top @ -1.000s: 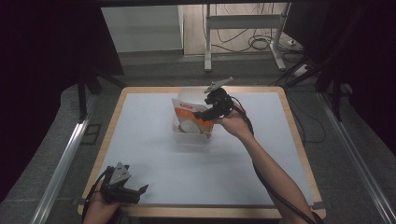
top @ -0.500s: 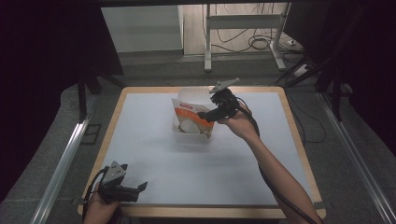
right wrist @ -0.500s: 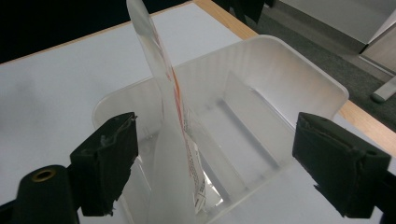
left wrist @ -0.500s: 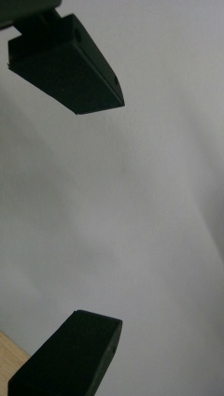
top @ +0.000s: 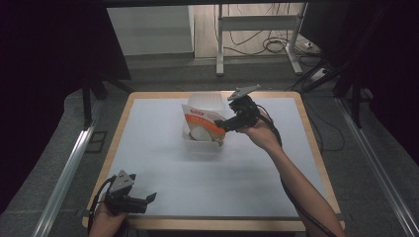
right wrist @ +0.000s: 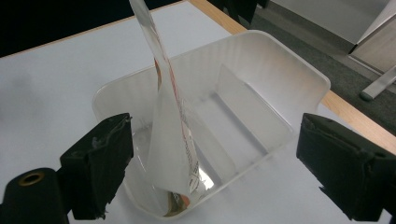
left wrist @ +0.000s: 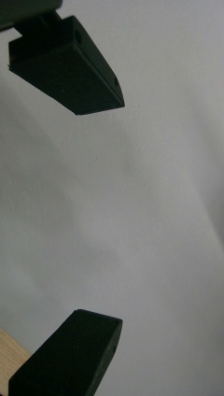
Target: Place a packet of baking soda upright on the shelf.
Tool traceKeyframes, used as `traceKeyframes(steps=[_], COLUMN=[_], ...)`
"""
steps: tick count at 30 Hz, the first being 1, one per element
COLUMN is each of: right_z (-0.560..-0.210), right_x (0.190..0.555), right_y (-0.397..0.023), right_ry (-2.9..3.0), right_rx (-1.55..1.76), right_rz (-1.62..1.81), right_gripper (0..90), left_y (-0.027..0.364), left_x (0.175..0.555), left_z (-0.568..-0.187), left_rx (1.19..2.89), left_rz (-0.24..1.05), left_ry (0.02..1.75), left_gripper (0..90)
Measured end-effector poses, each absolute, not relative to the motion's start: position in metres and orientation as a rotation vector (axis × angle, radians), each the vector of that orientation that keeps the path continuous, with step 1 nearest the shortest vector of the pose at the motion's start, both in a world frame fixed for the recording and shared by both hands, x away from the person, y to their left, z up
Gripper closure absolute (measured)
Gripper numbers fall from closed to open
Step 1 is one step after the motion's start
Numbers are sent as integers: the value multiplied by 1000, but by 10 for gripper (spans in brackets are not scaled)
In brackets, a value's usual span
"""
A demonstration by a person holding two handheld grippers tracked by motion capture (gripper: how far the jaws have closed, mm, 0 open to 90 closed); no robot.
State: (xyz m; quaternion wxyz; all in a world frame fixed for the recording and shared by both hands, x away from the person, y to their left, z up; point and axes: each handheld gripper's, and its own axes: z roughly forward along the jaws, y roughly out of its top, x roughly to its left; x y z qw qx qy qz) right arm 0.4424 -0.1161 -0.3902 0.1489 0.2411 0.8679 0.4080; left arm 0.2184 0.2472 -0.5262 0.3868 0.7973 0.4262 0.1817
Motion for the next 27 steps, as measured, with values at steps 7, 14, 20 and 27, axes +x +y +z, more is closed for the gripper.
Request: traceKeyframes(steps=[7,14,20,27], right_z=[-391,-391,-392,-393], right_x=[438,434,430,427], right_y=[-122,-125,-129,-133], right_ry=[2492,2495,2498,2498], right_rx=[700,701,706,724], right_rz=[1167,1160,1154,1151], right_gripper=[97,92,87,66], left_y=[247,246,244,244], left_x=[218,218,219,219], left_z=[-526,-526,-527,-527], left_rx=[2038,2047,2057,2061], left_rz=[464,469,474,471], left_ry=[1082,1078,1074,1073], left_gripper=[4,4,4,3])
